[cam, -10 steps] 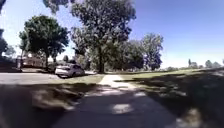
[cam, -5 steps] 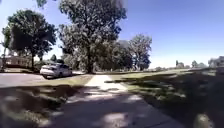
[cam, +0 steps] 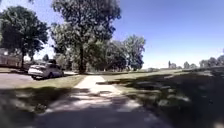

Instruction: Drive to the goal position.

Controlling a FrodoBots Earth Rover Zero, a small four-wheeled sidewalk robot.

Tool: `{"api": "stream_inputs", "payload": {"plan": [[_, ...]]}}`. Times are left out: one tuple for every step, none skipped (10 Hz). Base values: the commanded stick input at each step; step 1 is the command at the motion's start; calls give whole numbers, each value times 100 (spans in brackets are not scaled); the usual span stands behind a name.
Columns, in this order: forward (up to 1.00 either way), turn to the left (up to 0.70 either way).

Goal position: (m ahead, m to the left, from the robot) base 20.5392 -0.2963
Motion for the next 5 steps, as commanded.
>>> {"api": "stream_inputs", "payload": {"plan": [[85, -2], [85, -2], [85, -2], [85, -2], [85, -2]]}}
